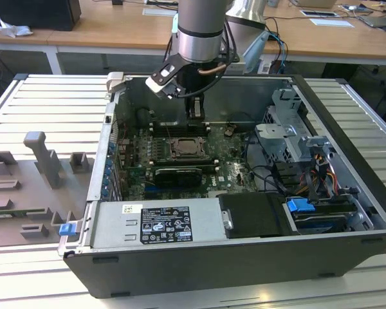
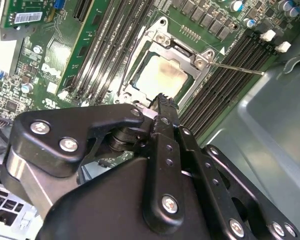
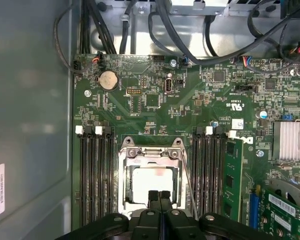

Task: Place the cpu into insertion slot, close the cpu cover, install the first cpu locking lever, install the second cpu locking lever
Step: 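Install the first cpu locking lever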

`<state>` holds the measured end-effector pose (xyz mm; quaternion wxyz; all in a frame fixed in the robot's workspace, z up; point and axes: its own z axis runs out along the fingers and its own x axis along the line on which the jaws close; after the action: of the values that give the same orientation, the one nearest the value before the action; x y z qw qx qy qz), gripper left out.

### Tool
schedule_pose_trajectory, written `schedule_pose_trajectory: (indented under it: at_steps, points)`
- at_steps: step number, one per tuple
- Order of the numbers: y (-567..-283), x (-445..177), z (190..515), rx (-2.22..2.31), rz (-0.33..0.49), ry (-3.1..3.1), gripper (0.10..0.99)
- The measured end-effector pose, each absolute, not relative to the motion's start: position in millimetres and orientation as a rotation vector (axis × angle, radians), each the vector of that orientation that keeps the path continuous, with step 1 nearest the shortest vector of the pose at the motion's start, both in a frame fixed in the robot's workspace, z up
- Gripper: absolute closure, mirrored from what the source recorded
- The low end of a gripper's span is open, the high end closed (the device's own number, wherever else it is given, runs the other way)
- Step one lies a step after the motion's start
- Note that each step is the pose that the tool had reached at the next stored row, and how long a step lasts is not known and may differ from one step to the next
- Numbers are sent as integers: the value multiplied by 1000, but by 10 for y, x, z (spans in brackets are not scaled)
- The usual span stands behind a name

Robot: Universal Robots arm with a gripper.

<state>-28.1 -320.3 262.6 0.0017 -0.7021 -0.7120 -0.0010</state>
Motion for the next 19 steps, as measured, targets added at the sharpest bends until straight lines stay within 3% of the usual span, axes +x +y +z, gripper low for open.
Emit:
schedule_pose_trajectory:
  at_steps: [19]
  points:
    - [-3203, -286, 2753, -1991, -9, -2430, 980]
